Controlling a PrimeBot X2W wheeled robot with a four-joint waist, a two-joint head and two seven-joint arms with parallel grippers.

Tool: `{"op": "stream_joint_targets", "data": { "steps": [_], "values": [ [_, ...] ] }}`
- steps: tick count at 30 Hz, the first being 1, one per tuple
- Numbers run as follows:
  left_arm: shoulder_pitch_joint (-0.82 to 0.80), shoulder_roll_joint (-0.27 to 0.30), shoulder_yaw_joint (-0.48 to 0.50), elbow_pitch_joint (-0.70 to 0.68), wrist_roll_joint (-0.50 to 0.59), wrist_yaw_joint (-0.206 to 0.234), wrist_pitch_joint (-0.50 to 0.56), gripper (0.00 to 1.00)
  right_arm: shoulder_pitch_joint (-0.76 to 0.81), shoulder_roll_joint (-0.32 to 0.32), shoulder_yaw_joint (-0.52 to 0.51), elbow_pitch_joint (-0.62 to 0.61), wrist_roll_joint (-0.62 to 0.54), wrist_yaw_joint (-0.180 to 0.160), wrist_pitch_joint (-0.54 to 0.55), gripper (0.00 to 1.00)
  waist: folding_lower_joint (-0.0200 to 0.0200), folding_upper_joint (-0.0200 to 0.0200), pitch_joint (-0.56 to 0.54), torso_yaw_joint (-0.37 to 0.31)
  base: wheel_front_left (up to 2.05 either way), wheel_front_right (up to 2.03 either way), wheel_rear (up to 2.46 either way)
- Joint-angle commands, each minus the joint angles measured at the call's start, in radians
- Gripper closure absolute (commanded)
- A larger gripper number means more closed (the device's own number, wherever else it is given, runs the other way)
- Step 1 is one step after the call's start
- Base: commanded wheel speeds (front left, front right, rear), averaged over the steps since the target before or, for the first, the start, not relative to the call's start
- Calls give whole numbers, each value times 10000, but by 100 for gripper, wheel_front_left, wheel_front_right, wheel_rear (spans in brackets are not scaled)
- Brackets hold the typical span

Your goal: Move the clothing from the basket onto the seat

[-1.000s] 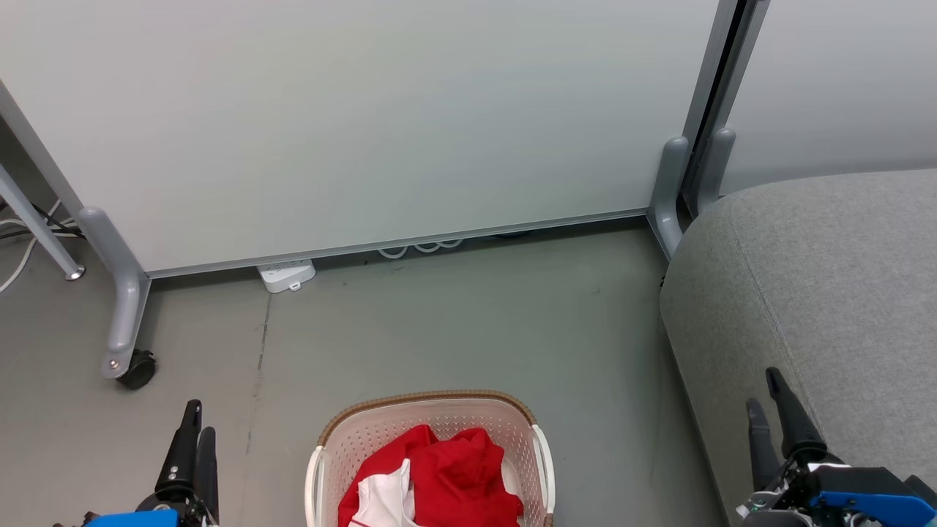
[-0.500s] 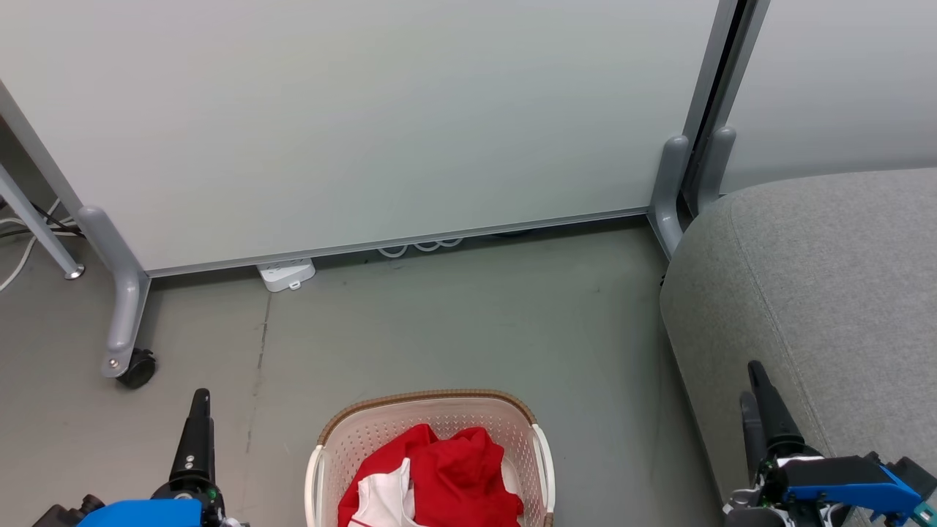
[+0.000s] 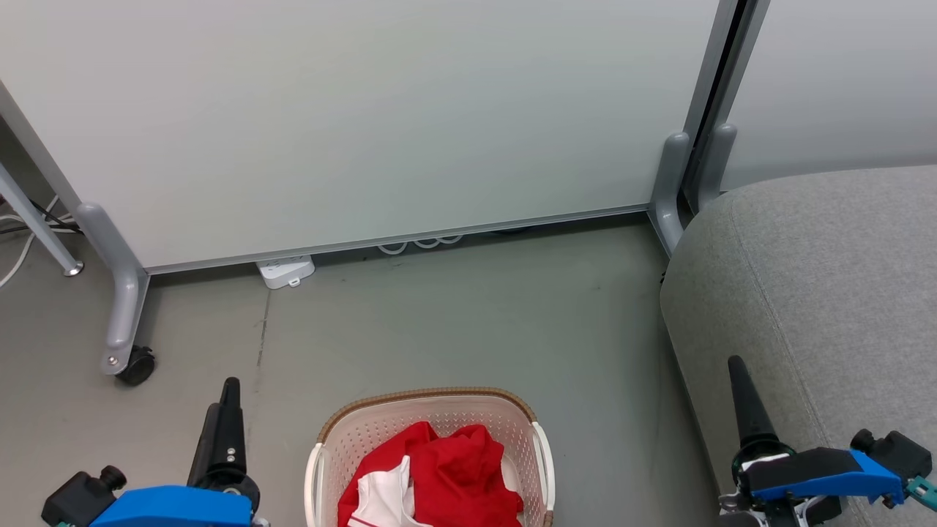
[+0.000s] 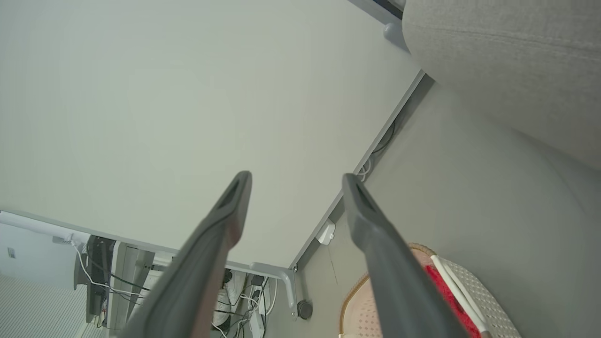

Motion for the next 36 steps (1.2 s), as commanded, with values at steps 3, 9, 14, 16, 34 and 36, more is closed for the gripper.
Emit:
{"op": "stream_joint_targets", "data": {
  "steps": [3, 9, 14, 16, 34, 36],
  "values": [
    [-52, 106, -122, -237, 867, 80, -182, 0, -339, -42, 87, -189, -829, 2, -100, 0, 0, 0, 10, -2, 0, 0, 0],
    [-40, 114, -272, -312, 1950, 167, -389, 0, -319, -48, 162, -314, -1884, 3, -195, 0, 0, 0, 36, -4, 0, 0, 0],
    [-34, 119, -354, -322, 2726, 214, -558, 0, -310, -52, 220, -396, -2587, 3, -270, 0, 0, 0, 56, -3, 0, 0, 0],
    [-29, 121, -378, -337, 2996, 236, -622, 0, -304, -54, 235, -408, -2848, 3, -289, 0, 0, 0, 61, -4, 0, 0, 0],
    [90, 141, -588, -339, 5009, 297, -1152, 0, -279, -67, 369, -495, -4983, 2, -498, 0, 0, 0, 47, -41, 0, 0, 0],
    [99, 142, -620, -301, 5194, 305, -1195, 0, -272, -68, 368, -504, -5191, 2, -519, 0, 0, 0, 44, -40, 0, 0, 0]
  ]
}}
